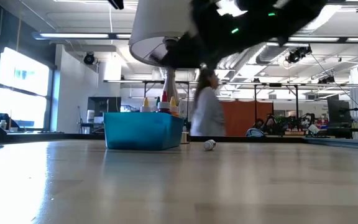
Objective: Pick & Place food coloring
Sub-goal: Put the small red food coloring bottle into the blue bin, then put the small black food coloring bottle into the blue bin
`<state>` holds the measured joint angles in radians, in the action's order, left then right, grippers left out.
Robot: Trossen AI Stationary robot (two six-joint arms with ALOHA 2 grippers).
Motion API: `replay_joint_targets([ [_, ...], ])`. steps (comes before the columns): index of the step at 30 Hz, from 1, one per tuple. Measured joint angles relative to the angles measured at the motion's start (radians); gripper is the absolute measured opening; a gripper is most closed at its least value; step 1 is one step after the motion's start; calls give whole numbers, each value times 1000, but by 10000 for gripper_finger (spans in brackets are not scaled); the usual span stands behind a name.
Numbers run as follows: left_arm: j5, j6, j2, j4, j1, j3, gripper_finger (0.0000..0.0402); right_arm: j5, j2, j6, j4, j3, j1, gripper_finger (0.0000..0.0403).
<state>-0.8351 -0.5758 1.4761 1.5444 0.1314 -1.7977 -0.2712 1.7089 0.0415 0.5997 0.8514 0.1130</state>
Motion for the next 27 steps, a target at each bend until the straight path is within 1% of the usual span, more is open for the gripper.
replay_joint_targets([
  [3,-14,17,0,13,0,-21,128,-88,152,-4,-311,220,10,53],
  [5,-3,21,0,24,0,-22,128,-153,224,-13,-543,369,9,59],
  [6,10,22,0,29,0,-22,128,-180,252,-17,-625,441,8,63],
  [8,53,22,-1,27,0,-16,128,-222,297,-19,-757,553,7,73],
  [11,120,35,0,28,1,-3,128,-224,357,-19,-852,666,3,91],
  [14,126,49,0,28,2,0,128,-163,389,-18,-883,722,-2,110],
  [17,125,51,0,27,2,1,128,-120,401,-17,-896,724,-11,128],
  [18,122,52,0,28,1,1,128,-127,403,-17,-908,717,-14,133],
  [20,119,50,0,27,1,1,128,-187,398,-22,-937,717,-19,142],
  [22,125,49,0,27,2,1,128,-233,373,-42,-1006,717,-19,147],
  [25,177,60,0,26,7,4,128,-225,301,-50,-1119,725,1,148],
  [27,198,60,-1,27,29,26,128,-227,236,-91,-1219,725,27,149],
])
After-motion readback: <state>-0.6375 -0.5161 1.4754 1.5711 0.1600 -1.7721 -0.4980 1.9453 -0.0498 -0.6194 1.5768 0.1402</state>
